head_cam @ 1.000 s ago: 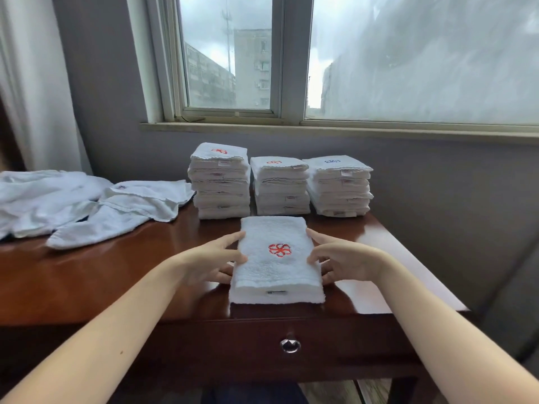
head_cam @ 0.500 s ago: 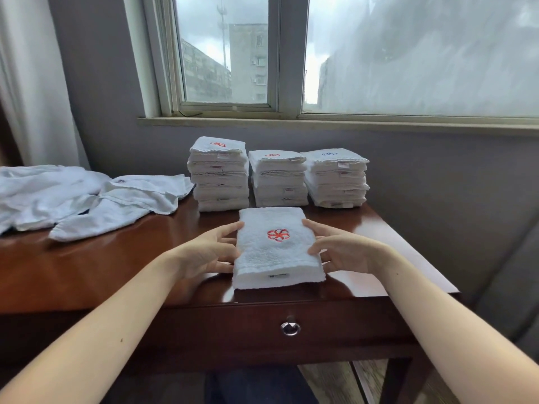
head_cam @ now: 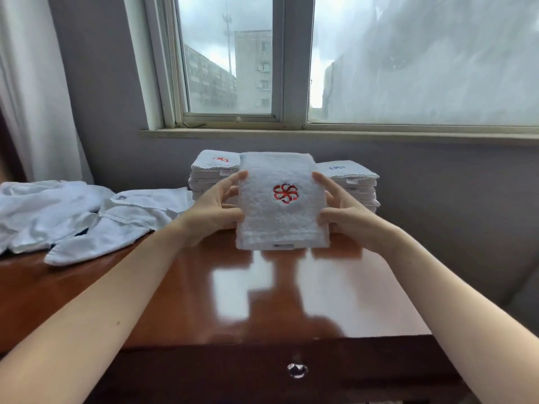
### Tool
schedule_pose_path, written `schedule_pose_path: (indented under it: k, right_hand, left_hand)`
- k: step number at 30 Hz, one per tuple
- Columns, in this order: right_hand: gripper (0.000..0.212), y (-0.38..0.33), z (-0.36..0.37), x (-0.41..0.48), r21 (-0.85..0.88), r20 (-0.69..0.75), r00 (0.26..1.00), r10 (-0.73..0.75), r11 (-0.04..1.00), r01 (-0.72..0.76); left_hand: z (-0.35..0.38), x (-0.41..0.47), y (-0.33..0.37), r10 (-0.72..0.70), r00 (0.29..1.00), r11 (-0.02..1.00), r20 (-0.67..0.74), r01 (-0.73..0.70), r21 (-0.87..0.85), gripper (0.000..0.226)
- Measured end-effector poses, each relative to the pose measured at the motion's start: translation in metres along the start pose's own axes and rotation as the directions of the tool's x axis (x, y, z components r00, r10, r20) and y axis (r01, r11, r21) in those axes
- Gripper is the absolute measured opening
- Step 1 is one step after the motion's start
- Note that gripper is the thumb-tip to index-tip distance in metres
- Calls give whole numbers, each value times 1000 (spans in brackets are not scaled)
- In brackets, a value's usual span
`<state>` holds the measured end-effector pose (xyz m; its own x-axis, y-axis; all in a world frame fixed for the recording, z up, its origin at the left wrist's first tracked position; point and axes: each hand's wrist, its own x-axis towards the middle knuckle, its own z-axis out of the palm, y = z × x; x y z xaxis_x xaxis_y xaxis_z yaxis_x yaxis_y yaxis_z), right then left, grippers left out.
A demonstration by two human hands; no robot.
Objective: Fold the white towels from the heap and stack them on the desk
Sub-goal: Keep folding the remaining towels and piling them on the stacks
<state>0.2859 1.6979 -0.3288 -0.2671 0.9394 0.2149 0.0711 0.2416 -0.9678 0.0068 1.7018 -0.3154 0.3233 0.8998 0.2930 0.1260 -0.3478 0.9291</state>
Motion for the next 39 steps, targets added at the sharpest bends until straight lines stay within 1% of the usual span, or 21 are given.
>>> schedule_pose_path:
  k: [2, 5, 9, 12, 16, 20, 25, 28, 29, 30, 31, 32, 33, 35, 36, 38, 39]
  right_hand:
    - [88, -14, -7, 21, -59, -40, 998, -40, 998, 37]
    - [85, -32, -20, 56, -105, -88, 991, -96, 991, 87]
    - [84, -51, -39, 110, -86, -138, 984, -116, 991, 105]
    - [83, -60, -52, 152, -82, -185, 976, -111, 992, 97]
    - [86, -58, -66, 198, -79, -233, 970, -71, 995, 54]
    - [84, -37, -75, 234, -79, -258, 966, -17, 997, -4]
    - [84, -3, -82, 260, -94, -299, 954, 33, 994, -64]
    - [80, 12, -80, 265, -151, -312, 945, 94, 978, -147]
    - [75, 17, -78, 265, -197, -309, 945, 107, 965, -173]
    - [67, 21, -77, 266, -248, -297, 948, 117, 949, -195]
    - [56, 23, -76, 267, -296, -273, 954, 126, 932, -208]
    - [46, 25, -74, 268, -335, -253, 957, 139, 916, -222]
    - [39, 24, -72, 269, -367, -248, 957, 151, 899, -237]
    - [26, 21, -70, 268, -423, -260, 951, 166, 866, -267]
    - [25, 20, -69, 267, -437, -263, 950, 170, 857, -274]
    - [25, 16, -68, 264, -435, -260, 950, 173, 858, -275]
    - [25, 13, -67, 261, -433, -261, 949, 175, 857, -277]
  left_hand:
    - [-6, 24, 12, 45, 999, 997, -15, -43, 67, 87]
    - [-14, 67, 28, 62, 997, 992, -33, -58, 113, 82]
    - [-26, 130, 43, 60, 997, 987, -42, -53, 150, 81]
    - [-35, 176, 46, 43, 998, 992, -55, -36, 124, 83]
    - [-41, 224, 35, 6, 997, 990, -71, 4, 141, 84]
    - [-42, 256, 14, -33, 995, 986, -100, 48, 162, 81]
    - [-39, 278, -15, -74, 992, 975, -99, 93, 201, 79]
    - [-34, 282, -29, -139, 985, 960, -99, 159, 232, 79]
    - [-32, 282, -33, -150, 985, 941, -87, 169, 294, 79]
    - [-30, 282, -36, -155, 985, 896, -72, 171, 410, 78]
    - [-28, 282, -37, -152, 987, 817, -60, 160, 555, 76]
    - [-27, 282, -37, -138, 989, 714, -59, 140, 686, 72]
    - [-25, 282, -35, -125, 990, 625, -65, 129, 770, 66]
    - [-22, 280, -32, -102, 992, 515, -73, 115, 850, 58]
    - [-21, 279, -30, -95, 993, 472, -75, 112, 875, 56]
    - [-19, 275, -28, -96, 992, 422, -83, 116, 899, 51]
    - [-19, 273, -28, -99, 992, 424, -84, 118, 898, 46]
